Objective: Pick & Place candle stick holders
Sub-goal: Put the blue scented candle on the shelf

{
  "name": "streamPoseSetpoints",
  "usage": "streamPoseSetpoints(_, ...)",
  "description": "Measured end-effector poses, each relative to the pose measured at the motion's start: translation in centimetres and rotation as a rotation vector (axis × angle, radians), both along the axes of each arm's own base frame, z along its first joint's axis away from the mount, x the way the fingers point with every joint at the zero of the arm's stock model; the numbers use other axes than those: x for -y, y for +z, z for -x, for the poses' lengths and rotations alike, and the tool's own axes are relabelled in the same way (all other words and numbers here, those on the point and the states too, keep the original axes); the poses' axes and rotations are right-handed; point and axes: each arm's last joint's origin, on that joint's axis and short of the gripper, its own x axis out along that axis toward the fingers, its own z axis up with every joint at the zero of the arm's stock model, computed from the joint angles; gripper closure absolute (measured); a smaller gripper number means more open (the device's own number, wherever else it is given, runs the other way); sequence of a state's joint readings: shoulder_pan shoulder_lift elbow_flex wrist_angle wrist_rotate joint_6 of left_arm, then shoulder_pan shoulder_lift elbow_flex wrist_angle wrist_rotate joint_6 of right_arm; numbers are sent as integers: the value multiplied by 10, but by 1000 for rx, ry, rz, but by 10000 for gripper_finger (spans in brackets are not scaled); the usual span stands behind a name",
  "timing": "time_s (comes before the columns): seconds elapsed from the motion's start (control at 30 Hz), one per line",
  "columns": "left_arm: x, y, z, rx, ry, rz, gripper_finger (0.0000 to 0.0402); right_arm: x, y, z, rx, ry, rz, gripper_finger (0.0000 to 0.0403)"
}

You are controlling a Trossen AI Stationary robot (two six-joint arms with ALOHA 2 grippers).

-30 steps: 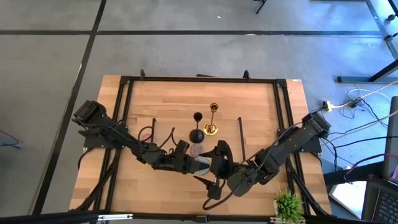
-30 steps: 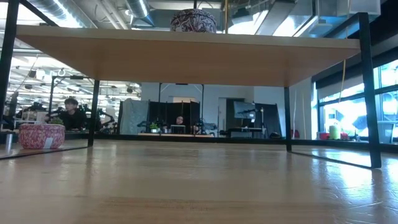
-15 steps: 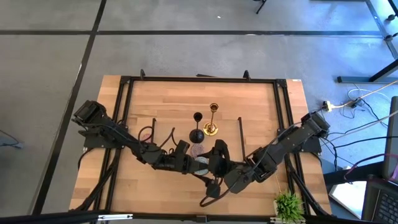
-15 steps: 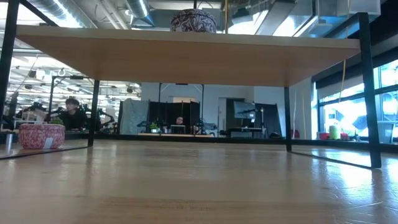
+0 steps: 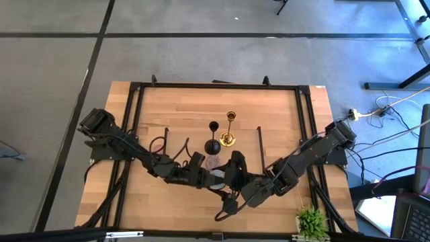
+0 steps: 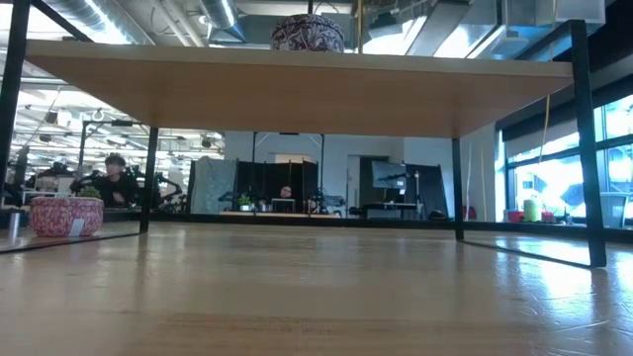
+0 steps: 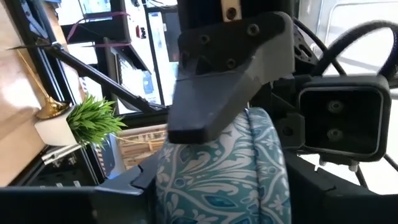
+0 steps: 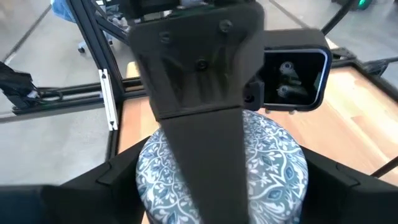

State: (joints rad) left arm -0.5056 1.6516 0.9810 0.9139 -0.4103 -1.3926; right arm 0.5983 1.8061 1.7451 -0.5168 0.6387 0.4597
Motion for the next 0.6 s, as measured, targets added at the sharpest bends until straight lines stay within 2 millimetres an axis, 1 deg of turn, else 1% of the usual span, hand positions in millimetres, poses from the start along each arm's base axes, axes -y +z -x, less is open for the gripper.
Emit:
streamPoseSetpoints(0.13,0,0,0,0,7,-14,167,-2,0,1,0,3,-12,108)
streamPoseSetpoints(0.3,-1,-3,-1,-28,38,-16,148,-5,-2,5,-18,0,-19,108)
streamPoseSetpoints(0.6,-1,-8,-2,-81,45,-15,138,-10,-5,16,-34,-80,-9,108)
